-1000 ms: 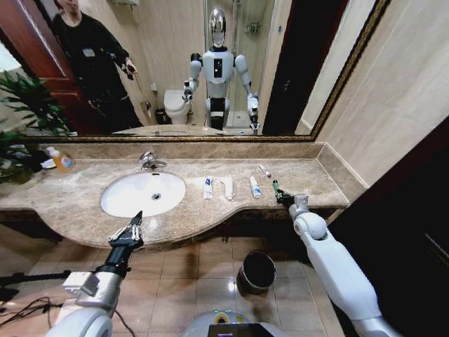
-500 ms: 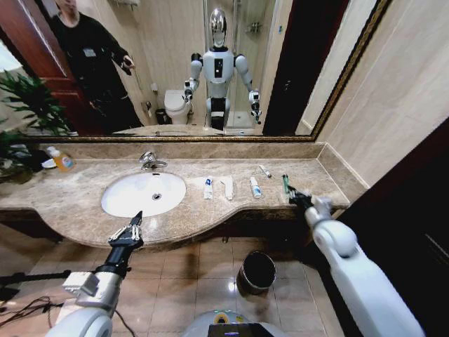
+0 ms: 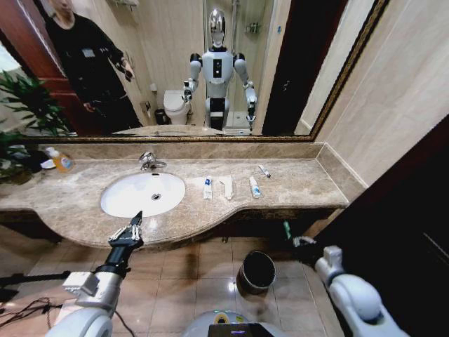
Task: Pick up the trash from the sink and place it in the trash bin.
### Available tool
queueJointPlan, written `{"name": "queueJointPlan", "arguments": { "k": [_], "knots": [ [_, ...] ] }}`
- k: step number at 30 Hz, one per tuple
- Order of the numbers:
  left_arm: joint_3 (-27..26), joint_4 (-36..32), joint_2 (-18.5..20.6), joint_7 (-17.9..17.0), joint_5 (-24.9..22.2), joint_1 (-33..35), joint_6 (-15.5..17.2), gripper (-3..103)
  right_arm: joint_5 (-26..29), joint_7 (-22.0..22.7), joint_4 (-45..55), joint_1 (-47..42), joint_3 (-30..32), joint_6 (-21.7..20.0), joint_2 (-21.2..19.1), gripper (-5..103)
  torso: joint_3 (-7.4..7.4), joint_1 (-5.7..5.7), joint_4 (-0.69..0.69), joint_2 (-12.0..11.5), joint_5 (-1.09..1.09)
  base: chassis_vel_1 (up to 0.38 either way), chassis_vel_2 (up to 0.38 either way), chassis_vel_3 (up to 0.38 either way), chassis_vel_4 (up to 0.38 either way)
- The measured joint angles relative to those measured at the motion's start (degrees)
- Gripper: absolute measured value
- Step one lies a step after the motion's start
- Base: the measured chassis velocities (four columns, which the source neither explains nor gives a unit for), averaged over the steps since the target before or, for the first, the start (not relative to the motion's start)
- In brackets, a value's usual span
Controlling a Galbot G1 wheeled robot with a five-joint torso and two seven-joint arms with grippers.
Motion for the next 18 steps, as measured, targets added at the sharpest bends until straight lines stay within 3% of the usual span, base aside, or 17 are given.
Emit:
{"name": "queueJointPlan", "arguments": {
  "k": [11,18],
  "knots": [
    [0.00,0.00,0.00,0.00,0.00,0.00,0.00,0,-7.91,-1.84,-19.59,8.11,-4.74,7.54,3.92,0,0.01,0.01,0.00,-0.01,-0.01,0.000,0.000,0.000,0.000],
    [0.00,0.00,0.00,0.00,0.00,0.00,0.00,0,-10.43,0.15,-34.03,14.85,-5.94,11.90,7.09,0,0.01,0.01,0.01,-0.01,0.00,0.000,0.000,0.000,0.000]
  ]
}}
